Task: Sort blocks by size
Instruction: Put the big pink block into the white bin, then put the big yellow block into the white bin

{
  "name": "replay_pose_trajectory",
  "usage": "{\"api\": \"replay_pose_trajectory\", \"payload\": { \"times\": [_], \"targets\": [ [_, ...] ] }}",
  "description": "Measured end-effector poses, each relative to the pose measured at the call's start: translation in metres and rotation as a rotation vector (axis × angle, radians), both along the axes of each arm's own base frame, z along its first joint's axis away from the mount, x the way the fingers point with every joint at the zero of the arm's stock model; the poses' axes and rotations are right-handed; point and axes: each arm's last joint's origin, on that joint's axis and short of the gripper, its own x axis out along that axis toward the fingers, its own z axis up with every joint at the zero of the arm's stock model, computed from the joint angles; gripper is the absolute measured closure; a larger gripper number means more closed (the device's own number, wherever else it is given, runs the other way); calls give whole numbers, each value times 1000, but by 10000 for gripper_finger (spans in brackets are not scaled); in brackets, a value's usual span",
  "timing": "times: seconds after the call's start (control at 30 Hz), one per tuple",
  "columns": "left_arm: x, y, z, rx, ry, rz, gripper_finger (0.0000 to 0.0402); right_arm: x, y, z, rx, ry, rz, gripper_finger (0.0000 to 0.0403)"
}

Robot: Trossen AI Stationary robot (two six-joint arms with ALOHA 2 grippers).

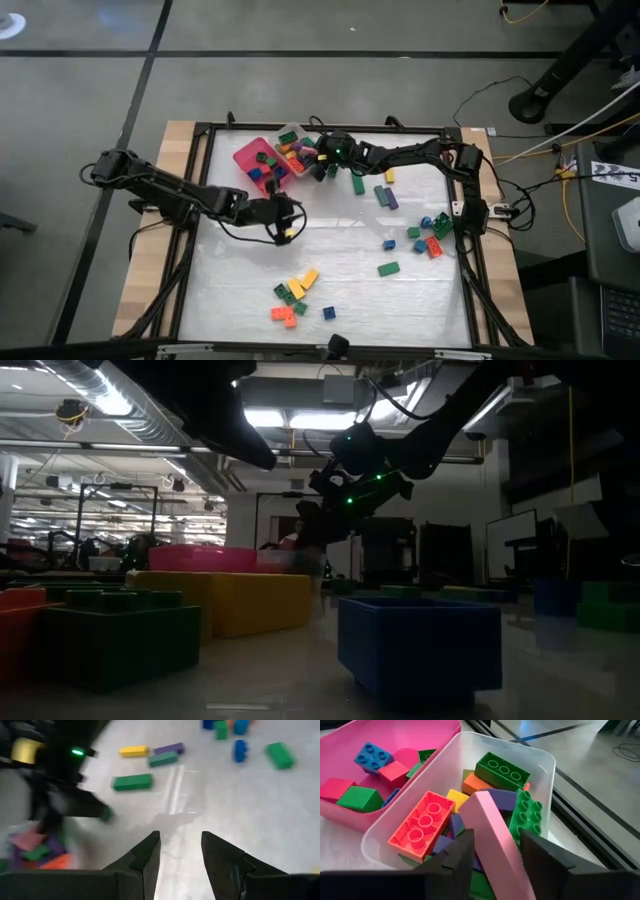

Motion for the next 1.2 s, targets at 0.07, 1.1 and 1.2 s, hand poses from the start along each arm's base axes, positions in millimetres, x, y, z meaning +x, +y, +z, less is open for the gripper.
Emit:
{"api": "replay_pose_trajectory", "payload": {
  "times": [0.07, 1.1, 1.2],
  "targets": [
    [-1, -6, 0, -50, -3, -37, 271, 0, 0, 0, 0, 0, 0, 227],
    [-4, -68, -31, -212, 178, -499, 271, 20, 8, 95, 142, 343, 172, 214],
    [-4, -77, -41, -202, 232, -589, 271, 14, 20, 105, 191, 457, 223, 214]
  ]
}}
